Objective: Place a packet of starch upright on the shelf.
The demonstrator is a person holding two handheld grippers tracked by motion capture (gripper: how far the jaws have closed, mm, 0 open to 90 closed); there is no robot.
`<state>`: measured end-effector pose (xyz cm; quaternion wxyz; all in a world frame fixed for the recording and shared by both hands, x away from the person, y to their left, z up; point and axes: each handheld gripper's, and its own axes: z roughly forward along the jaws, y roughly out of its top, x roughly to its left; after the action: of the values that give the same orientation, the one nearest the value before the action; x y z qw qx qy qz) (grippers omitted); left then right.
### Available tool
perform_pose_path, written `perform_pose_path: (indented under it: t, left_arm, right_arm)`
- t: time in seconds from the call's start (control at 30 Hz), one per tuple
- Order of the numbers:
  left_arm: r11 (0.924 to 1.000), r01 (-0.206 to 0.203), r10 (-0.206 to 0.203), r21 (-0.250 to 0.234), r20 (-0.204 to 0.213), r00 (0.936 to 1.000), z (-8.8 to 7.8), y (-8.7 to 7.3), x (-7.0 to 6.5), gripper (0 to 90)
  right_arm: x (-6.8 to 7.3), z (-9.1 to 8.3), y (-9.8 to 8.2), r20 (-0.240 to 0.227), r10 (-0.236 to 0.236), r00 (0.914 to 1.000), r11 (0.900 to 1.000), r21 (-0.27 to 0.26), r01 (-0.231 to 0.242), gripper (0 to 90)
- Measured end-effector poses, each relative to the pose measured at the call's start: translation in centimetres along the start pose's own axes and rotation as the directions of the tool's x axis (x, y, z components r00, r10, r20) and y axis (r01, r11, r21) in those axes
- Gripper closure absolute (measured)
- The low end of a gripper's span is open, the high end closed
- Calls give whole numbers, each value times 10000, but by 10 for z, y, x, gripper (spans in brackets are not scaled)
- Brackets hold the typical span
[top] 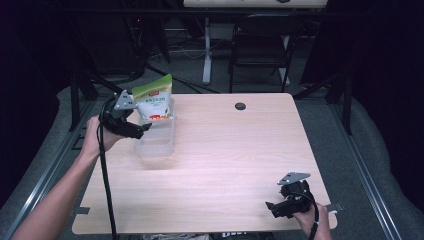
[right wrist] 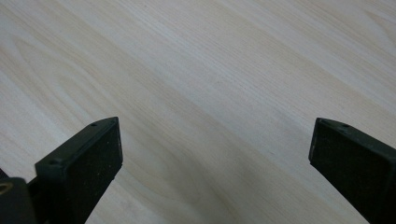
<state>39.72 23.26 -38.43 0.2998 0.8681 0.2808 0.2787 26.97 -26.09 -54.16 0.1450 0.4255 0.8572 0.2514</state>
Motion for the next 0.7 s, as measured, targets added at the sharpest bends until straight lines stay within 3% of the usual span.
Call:
perform_pose_path:
  t: [0.23, 0.43, 0.6, 0.7]
  left_arm:
    - [9995, 267, -267, 143, -20, 9996, -12, -20, -25, 116]
    - [9979, 486, -489, 420, 62, 9988, -22, -51, -54, 116]
    - [9960, 654, -663, 615, 125, 9977, -22, -68, -68, 118]
    - [9908, 965, -999, 944, 320, 9945, -19, -87, -82, 119]
  right_arm:
    - [1, 0, 1, -34, -64, 10000, 10000, 39, 64, 21]
    - [2, 0, 1, -71, -87, 9999, 10000, 44, 88, 21]
    - [2, 1, 1, -113, -158, 9998, 9998, 100, 159, 21]
    - [2, 1, 2, -80, -225, 9997, 9997, 126, 226, 20]
